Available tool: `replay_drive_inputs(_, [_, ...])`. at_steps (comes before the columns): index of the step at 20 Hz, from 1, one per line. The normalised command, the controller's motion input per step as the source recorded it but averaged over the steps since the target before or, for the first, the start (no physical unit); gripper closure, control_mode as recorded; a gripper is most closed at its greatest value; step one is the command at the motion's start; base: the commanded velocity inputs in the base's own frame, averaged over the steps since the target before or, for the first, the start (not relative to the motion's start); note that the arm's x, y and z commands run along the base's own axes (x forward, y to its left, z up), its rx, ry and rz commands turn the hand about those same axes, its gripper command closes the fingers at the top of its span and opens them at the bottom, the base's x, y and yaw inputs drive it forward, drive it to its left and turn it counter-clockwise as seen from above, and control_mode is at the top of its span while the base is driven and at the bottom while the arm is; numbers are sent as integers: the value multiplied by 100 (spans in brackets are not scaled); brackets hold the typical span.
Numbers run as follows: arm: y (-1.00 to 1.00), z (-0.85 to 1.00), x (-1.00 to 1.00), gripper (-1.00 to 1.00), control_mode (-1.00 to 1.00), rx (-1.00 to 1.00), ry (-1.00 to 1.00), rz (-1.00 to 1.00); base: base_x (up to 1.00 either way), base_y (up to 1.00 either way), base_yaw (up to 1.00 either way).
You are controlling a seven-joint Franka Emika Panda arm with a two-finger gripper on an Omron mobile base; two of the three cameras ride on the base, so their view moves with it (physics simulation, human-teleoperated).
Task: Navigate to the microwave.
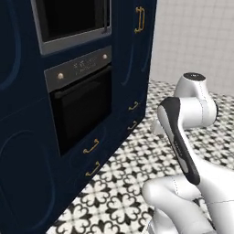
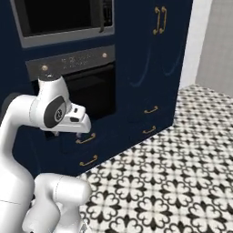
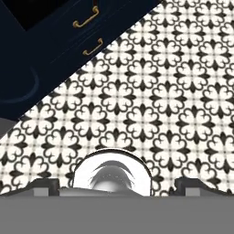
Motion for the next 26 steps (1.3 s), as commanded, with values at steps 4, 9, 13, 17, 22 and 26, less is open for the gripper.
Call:
replay_drive_inputs(4, [0,0,0,-100,100,0,0,0,100,-28,51])
replay_drive_inputs(9, [0,0,0,-100,100,0,0,0,100,-43,50])
replay_drive_inputs(13, [0,0,0,-100,100,0,0,0,97,-45,49])
replay_drive_inputs(17, [0,0,0,-100,100,0,0,0,78,-44,46])
replay_drive_inputs(22, [0,0,0,-100,100,0,0,0,51,-38,45])
replay_drive_inputs(26, [0,0,0,-100,100,0,0,0,14,-44,41])
